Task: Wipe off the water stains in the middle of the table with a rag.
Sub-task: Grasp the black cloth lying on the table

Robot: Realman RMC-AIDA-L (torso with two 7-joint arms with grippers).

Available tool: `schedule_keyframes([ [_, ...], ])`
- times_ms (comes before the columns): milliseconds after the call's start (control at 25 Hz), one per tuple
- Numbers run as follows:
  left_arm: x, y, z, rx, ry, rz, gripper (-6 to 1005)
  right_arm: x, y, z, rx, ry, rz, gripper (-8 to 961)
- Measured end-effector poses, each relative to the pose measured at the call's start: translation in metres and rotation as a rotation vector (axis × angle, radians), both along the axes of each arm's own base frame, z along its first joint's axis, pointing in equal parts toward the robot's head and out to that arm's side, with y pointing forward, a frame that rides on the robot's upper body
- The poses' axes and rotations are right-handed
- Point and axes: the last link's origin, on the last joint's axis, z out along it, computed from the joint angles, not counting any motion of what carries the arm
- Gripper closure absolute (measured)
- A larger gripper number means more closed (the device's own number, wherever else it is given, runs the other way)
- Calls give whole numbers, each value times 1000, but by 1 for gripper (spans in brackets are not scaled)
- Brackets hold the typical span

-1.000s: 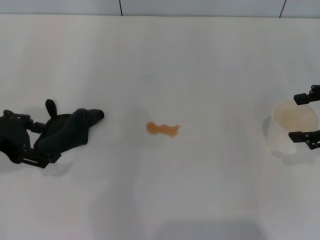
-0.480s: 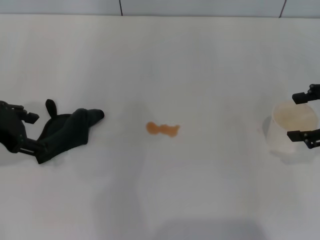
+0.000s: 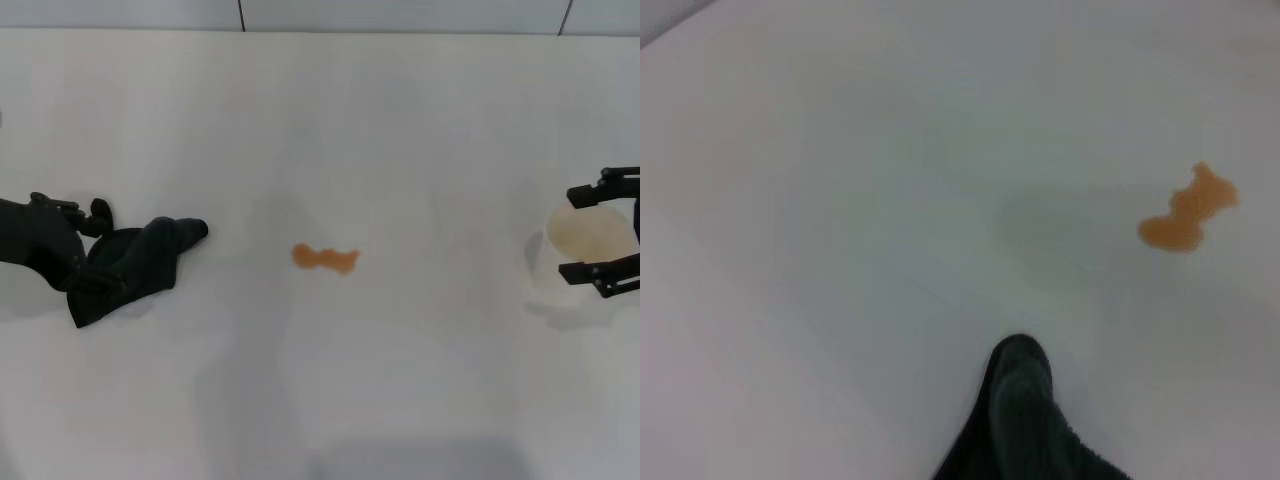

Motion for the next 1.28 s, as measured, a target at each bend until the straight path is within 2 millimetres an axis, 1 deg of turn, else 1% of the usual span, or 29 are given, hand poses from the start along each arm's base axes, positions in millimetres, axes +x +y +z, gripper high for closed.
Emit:
schedule_keyframes([
  [280,0,4,-6,1,-7,1,124,-7,3,-8,-24,2,20,78],
  [320,0,5,-10,-4,-11,7,124,-8,3,-9,-26,2,22,78],
  [680,-5,7,-26,-27,-4,24,123,-9,3,-13,-37,3,24,78],
  [1160,-10,7,-27,-8,9,44,126,-6,3,-14,-29,6,11,78],
  [1280,-11,6,-28,-13,11,44,207,-6,3,-14,-29,5,10,78],
])
